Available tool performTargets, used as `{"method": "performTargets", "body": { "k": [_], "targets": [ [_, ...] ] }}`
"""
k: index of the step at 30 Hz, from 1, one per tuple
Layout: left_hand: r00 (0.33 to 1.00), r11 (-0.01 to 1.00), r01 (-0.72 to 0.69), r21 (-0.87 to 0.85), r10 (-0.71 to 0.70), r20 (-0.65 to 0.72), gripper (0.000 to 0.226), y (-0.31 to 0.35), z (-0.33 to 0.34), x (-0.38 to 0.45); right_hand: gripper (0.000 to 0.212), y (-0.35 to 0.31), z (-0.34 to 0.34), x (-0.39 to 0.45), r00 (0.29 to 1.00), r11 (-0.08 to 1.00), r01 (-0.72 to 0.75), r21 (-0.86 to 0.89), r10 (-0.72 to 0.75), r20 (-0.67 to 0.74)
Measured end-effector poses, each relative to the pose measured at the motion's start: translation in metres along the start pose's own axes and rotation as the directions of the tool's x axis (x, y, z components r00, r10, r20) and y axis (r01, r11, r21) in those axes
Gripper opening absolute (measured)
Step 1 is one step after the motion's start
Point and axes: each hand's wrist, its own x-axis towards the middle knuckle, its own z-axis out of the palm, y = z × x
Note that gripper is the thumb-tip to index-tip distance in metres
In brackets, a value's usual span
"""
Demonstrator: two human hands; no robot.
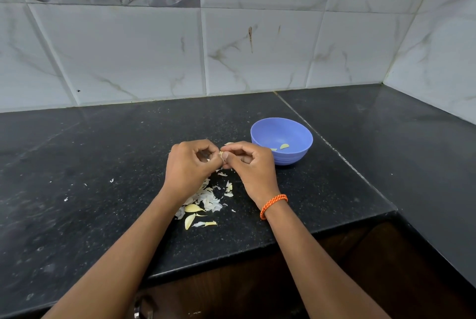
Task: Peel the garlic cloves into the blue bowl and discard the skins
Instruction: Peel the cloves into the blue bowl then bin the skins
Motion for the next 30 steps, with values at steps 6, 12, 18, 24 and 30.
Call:
{"method": "performTargets", "body": {
  "k": [6, 12, 18, 24, 30],
  "targets": [
    [1.0, 0.998, 0.022, -0.062, -0.022, 0.014, 0.018, -0.0005, 0.0024, 0.0011, 0.015, 0.0016, 0.0008, 0.0007, 0.999, 0.996, -0.05, 0.079, 0.049, 0.006],
    [0.998, 0.99, 0.057, -0.127, -0.056, 0.016, 0.018, 0.0006, 0.0019, 0.002, 0.017, -0.0004, 0.001, 0.0013, 0.997, 0.979, -0.075, 0.187, 0.071, 0.025],
    [0.998, 0.987, 0.065, -0.149, -0.063, 0.016, 0.019, 0.0014, 0.0016, 0.0022, 0.017, -0.0023, 0.0007, 0.001, 0.991, 0.957, -0.131, 0.258, 0.116, 0.073],
    [0.998, 0.984, 0.068, -0.165, -0.065, 0.026, 0.02, 0.0023, 0.0008, 0.0019, 0.017, -0.0008, -0.0011, 0.0021, 0.976, 0.916, -0.207, 0.344, 0.171, 0.132],
    [0.998, 0.977, 0.062, -0.204, -0.057, 0.03, 0.017, 0.0036, 0.0002, 0.0017, 0.019, -0.0022, 0.0002, 0.0023, 0.976, 0.927, -0.207, 0.314, 0.176, 0.126]
  ]
}}
